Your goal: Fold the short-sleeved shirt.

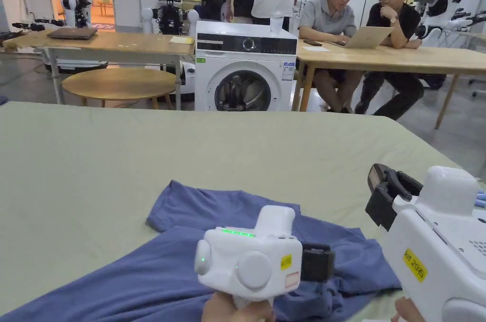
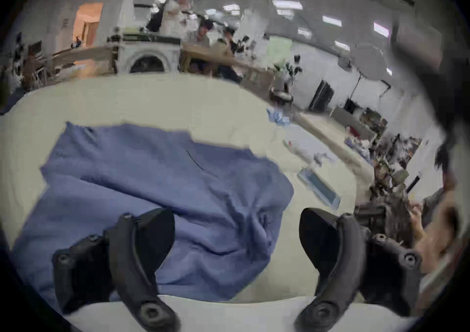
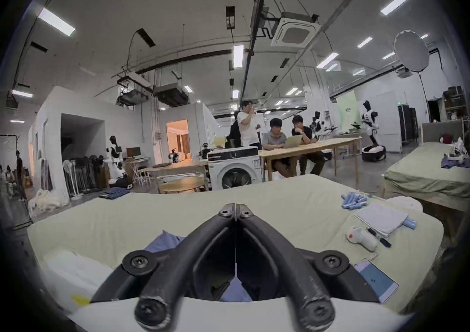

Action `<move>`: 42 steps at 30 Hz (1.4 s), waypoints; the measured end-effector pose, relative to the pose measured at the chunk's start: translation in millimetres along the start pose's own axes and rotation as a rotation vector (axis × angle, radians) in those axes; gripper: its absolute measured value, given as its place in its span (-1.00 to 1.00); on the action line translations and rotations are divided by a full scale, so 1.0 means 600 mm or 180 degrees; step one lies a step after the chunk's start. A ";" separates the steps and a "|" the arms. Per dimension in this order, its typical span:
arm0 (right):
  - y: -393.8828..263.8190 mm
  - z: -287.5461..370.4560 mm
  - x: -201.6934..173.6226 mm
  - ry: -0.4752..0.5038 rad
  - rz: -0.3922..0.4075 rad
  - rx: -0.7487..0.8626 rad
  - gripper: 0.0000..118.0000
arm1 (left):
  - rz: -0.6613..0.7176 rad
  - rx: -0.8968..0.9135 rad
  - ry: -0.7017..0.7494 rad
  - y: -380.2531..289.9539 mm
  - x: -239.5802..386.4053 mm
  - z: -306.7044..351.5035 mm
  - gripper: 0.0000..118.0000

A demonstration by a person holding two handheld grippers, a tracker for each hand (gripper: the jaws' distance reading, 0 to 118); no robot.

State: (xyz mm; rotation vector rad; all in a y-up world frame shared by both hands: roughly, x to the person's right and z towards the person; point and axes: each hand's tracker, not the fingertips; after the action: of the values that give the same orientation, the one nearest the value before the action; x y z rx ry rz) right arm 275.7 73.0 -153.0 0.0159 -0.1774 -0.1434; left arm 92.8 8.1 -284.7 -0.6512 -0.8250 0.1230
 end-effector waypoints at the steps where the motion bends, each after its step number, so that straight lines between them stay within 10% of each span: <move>1: 0.004 -0.001 -0.005 0.0033 0.0019 0.0028 -1.00 | -0.0013 0.0229 0.0045 0.016 -0.015 0.045 0.73; 10: 0.003 -0.033 -0.081 0.0474 0.0070 0.0104 -1.00 | -0.0144 0.1794 0.1890 0.006 -0.144 0.426 0.63; 12: -0.007 -0.042 -0.102 0.0581 0.0064 0.0049 -1.00 | -0.0117 0.1965 0.2196 -0.025 -0.157 0.474 -0.01; 13: -0.013 -0.046 -0.113 0.0644 0.0056 0.0018 -1.00 | -0.0126 0.1996 0.2295 -0.045 -0.163 0.494 -0.85; 14: -0.021 -0.051 -0.120 0.0711 0.0034 -0.0019 -1.00 | -0.0131 0.2016 0.2407 -0.061 -0.167 0.509 -1.00; 25: -0.072 -0.092 -0.174 0.1037 0.0009 -0.0319 -1.00 | 0.1291 0.0572 0.2144 -0.130 -0.322 0.456 -1.00; 26: -0.077 -0.096 -0.175 0.1045 0.0021 -0.0347 -1.00 | 0.1405 0.0423 0.2150 -0.129 -0.344 0.435 -0.89; 29: -0.089 -0.110 -0.171 0.1053 0.0017 -0.0459 -1.00 | 0.1600 -0.0131 0.2075 -0.139 -0.407 0.365 0.91; 33: -0.109 -0.128 -0.166 0.1007 0.0085 -0.0567 -1.00 | 0.1561 -0.0262 0.2196 -0.157 -0.433 0.311 0.95; 40: -0.141 -0.176 -0.158 0.0955 0.0128 -0.0836 -1.00 | 0.1149 -0.0173 0.2507 -0.184 -0.411 0.304 -0.93; 42: -0.144 -0.209 -0.159 0.0914 0.0111 -0.1015 -0.69 | 0.1403 -0.0035 0.2265 -0.190 -0.409 0.312 -1.00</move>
State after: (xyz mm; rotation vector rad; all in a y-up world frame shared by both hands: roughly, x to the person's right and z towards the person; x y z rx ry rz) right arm 192.7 1.6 -295.4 -0.2831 0.1330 -0.1317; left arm -225.2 -76.3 -282.6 -0.8101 0.0099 0.2659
